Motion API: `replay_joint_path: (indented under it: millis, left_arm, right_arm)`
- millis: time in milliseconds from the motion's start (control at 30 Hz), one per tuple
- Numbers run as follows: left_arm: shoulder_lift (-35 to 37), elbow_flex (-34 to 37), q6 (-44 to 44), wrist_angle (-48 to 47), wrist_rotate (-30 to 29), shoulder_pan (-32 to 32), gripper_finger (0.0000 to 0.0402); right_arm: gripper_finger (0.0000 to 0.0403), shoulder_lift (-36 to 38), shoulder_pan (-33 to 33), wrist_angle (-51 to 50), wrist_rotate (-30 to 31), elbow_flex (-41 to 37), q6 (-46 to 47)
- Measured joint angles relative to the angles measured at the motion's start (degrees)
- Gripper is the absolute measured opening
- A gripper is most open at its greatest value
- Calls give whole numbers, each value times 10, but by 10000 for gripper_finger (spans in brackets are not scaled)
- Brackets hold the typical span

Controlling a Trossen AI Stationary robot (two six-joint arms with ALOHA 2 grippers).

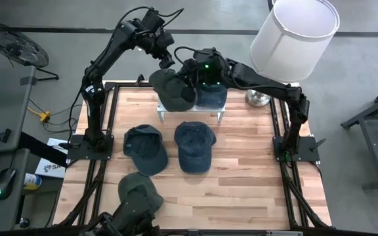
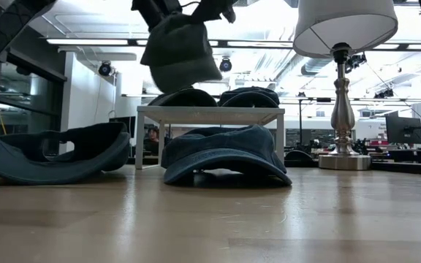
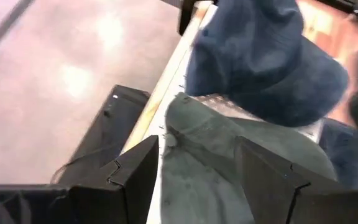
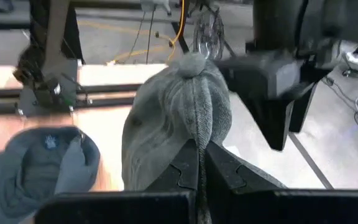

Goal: Pick & Place hat
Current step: Stack the right gray cap on top of the gray cap on the shelf

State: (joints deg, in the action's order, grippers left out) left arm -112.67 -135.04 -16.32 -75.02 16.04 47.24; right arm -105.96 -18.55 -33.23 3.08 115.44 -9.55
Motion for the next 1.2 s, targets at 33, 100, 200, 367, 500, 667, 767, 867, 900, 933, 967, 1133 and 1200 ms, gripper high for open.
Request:
replay_joint_path:
  millis: [33, 100, 200, 367, 500, 667, 767, 867, 900, 933, 967, 1133, 1200]
  left_arm:
    - [1, 0, 0, 6, -4, 0, 206]
    - [3, 0, -3, 9, -19, 0, 206]
    - [12, 0, -19, 19, -41, 1, 206]
    - [45, 0, -50, 54, -73, 8, 206]
    - [83, 0, -65, 81, -79, 12, 206]
    - [131, 0, -62, 98, -59, 11, 206]
    - [150, 0, -44, 99, -47, 11, 206]
    - [166, 0, -43, 99, -28, 11, 206]
    - [169, 0, -42, 99, -26, 11, 206]
    - [171, 0, -42, 99, -24, 11, 206]
    - [171, 0, -42, 98, -24, 11, 206]
    - [170, 0, -33, 88, -22, 11, 206]
    - [170, 0, -33, 88, -20, 11, 206]
  right_arm:
    - [0, 5, 0, -2, 0, 0, 0]
    - [0, 8, 0, -4, 1, 0, 0]
    - [0, 13, -2, -9, 0, 0, 1]
    - [0, 13, -2, -9, -20, 0, 17]
    - [0, 13, -4, 2, -31, 0, 21]
    - [0, 11, -22, 14, -63, 0, 36]
    - [0, 8, -34, 10, -74, 0, 36]
    - [0, 2, -42, 10, -89, 0, 40]
    - [0, 1, -45, 10, -95, 0, 44]
    - [0, -2, -47, 13, -102, 0, 47]
    - [0, -4, -48, 15, -111, 0, 49]
    - [0, -13, -53, 15, -119, 0, 55]
    - [0, -17, -55, 19, -122, 0, 57]
